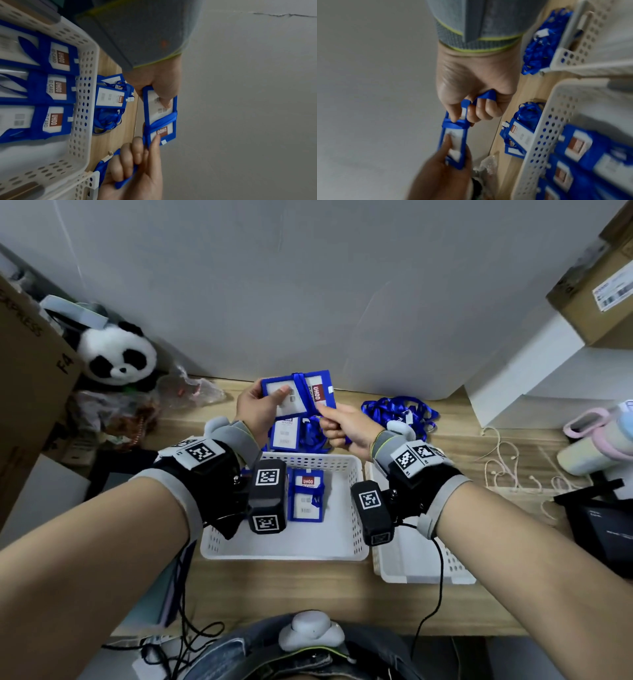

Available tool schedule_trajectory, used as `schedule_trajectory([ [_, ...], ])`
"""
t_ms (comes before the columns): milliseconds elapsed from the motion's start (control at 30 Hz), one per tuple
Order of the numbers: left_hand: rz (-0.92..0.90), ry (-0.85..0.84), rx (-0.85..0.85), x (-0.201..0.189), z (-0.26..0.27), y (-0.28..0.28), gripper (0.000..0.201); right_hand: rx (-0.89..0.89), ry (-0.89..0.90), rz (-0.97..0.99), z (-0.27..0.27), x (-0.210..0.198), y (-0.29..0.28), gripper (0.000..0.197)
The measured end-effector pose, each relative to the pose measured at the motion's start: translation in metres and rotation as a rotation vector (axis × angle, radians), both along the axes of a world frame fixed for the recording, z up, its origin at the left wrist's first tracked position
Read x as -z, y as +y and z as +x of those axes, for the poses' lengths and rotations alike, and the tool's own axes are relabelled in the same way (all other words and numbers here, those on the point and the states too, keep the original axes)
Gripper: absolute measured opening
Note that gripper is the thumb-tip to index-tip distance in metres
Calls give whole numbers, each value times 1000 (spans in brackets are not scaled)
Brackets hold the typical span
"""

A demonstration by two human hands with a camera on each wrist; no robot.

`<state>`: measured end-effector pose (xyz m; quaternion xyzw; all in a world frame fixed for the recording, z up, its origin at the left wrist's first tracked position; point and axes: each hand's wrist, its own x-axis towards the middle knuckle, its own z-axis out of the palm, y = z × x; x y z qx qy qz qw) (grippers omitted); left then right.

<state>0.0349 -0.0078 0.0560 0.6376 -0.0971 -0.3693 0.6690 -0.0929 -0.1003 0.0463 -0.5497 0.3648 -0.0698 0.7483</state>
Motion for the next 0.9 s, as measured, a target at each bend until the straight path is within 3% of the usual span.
schedule_trajectory([
  [100,94,-44,110,1,3,4,13,113,10,-22,-2,-1,-4,22],
  [233,244,-97,351,-1,2,13,27,26,153,-258,-3,2,-6,28],
  [333,282,-48,510,-3,-3,18,46,26,154,-266,-5,3,-4,30],
  [467,271,-66,381,-5,-5,18,43,105,135,-349,-2,3,-2,15],
  [533,287,-93,336,-4,-9,16,42,151,102,-394,0,1,-3,17],
  [667,317,-107,319,-2,-15,17,43,123,11,-329,0,-10,-5,5],
  [767,329,-118,333,-3,-16,18,44,99,14,-301,1,-11,-8,27],
  [900,345,-136,344,-7,-16,19,45,114,62,-343,4,-10,-6,29],
])
